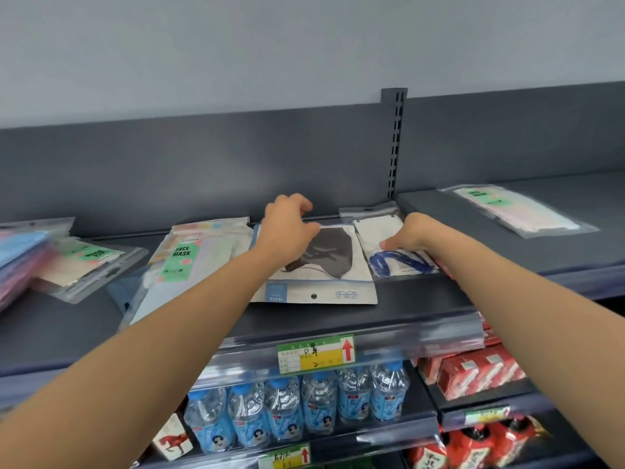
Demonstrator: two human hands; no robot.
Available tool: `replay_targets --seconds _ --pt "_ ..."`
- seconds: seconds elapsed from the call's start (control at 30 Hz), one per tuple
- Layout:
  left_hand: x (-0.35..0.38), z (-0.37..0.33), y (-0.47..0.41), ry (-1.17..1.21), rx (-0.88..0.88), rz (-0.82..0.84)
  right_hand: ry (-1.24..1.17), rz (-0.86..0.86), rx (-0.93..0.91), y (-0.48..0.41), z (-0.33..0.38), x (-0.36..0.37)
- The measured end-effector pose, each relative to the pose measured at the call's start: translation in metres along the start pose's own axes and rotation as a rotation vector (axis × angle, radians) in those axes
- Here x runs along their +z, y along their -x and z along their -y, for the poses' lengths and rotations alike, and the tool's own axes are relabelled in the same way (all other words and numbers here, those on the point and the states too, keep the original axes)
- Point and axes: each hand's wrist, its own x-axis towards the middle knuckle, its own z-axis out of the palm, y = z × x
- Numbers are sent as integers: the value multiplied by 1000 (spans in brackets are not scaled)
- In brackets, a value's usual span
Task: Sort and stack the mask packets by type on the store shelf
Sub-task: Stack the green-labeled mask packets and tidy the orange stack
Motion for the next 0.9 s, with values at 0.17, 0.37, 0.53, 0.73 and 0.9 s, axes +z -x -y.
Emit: replay_targets --seconds 0.17,0.37,0.53,0.73,0.9 --pt "8 -16 5 81 133 136 142 89 45 0 7 0" --pt "12 -9 -2 71 178 246 124 -32 118 -5 9 7" --pt "18 -6 -12 88 234 289 -36 -212 186 -8 4 2" --pt "20 -13 -25 177 273 322 -242 -439 163 -5 1 -22" --pt "27 -23 -32 261 272 343 -372 -665 124 18 -7 -43"
